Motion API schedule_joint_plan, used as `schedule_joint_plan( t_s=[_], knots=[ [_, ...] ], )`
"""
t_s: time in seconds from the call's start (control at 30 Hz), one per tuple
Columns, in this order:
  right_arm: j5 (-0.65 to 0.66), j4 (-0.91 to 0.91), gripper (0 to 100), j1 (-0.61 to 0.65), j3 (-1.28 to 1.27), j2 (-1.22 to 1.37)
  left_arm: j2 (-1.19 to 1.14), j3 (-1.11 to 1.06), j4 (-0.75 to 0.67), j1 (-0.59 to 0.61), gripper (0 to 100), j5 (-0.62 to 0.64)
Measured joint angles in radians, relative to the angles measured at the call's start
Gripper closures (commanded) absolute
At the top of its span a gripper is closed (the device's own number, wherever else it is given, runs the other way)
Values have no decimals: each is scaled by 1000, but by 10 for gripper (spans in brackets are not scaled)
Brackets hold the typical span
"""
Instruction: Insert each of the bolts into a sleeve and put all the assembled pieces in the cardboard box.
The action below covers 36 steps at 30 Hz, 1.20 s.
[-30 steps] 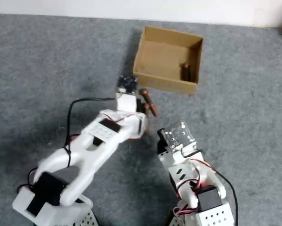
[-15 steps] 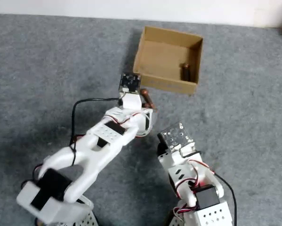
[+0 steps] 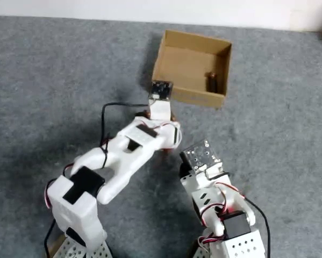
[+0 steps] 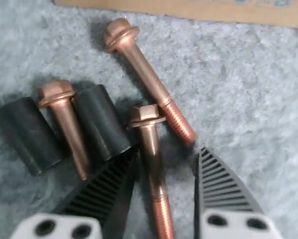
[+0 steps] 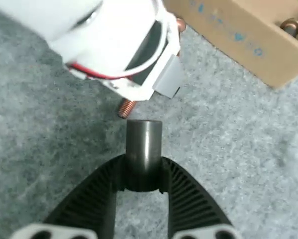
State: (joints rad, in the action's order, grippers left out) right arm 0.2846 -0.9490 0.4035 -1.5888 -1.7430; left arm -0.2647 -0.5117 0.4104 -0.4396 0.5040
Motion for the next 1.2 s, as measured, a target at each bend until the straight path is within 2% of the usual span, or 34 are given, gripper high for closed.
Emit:
schedule_joint_plan(
  t_s=[0.23, 0.37, 0.7, 0.8, 1.0, 1.2],
  knots=[
    [0, 0, 993, 0, 0, 0, -26, 87, 149, 0, 838, 6],
    [0, 0, 993, 0, 0, 0, -26, 98, 190, 2, 995, 6],
    [0, 0, 993, 0, 0, 0, -26, 101, 196, 0, 995, 3],
    [0, 0, 993, 0, 0, 0, -12, 72, 196, -20, 995, -63],
    [0, 0, 993, 0, -2, 0, 157, -100, 195, -71, 995, -193],
    [0, 0, 993, 0, -2, 0, 480, -305, 210, -87, 995, -287]
  ],
)
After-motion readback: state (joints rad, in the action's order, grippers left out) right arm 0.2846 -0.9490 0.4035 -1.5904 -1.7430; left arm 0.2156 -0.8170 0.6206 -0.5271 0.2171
